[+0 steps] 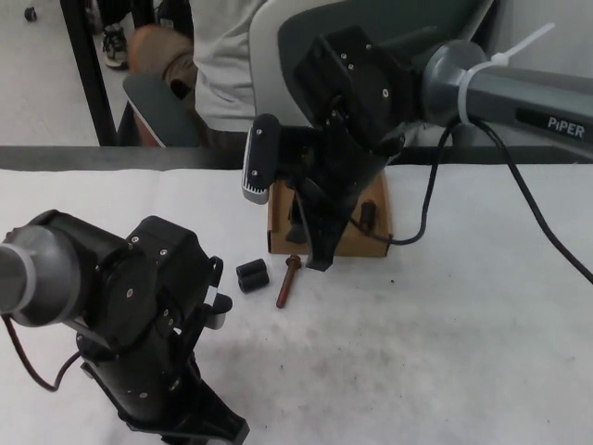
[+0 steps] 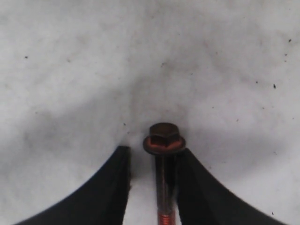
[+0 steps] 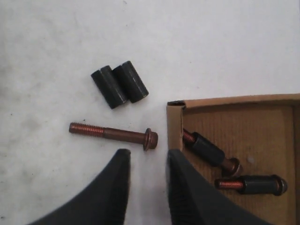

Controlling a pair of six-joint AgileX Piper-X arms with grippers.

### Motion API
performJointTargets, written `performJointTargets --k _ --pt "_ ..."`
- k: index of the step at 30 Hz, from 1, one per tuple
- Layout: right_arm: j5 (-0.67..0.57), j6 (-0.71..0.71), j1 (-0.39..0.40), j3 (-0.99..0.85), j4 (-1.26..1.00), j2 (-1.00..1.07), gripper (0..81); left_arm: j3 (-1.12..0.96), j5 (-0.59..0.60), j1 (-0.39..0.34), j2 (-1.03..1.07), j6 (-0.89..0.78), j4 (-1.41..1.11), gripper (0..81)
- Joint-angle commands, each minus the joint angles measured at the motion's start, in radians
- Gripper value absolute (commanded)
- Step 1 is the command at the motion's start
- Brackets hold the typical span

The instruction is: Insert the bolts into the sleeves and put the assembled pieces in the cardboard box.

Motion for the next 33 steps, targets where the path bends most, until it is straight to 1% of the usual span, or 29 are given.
performJointTargets --k 1,4,5,10,13,16,24,29,33 --pt "-0.015 -0.055 0.011 -0.017 0.058 0.001 27.0 0.026 -0.074 0.005 0.029 0.002 0.084 32.1" --pt "-0.016 -0.090 0.034 -0.017 0.086 0.007 27.0 0.026 -0.074 0.005 0.029 -0.001 0.084 31.5" --pt "-0.016 -0.097 0.041 -0.017 0.086 0.007 27.0 0.026 -0.074 0.005 0.029 -0.003 0.084 29.8" --pt "-0.016 -0.114 0.082 -0.017 0.086 0.008 27.0 0.026 -0.074 0.005 0.029 -0.003 0.084 15.6" --pt "-0.016 -0.118 0.104 -0.017 0.083 0.009 27.0 0.026 -0.066 0.005 0.029 -0.003 0.084 9.9" --pt "-0.016 -0.125 0.119 -0.017 0.065 0.017 27.0 0.026 -0.066 0.005 0.029 -0.003 0.084 7.7" --pt "-0.014 -0.125 0.124 -0.017 0.013 0.045 27.0 0.026 -0.066 0.005 0.029 -0.003 0.086 6.8" --pt "-0.008 -0.125 0.124 -0.017 0.002 0.069 27.0 0.028 -0.066 0.005 0.019 -0.007 0.066 0.6" --pt "-0.008 -0.125 0.121 -0.017 -0.023 0.073 27.0 0.062 -0.066 0.005 -0.047 -0.052 -0.008 0.8"
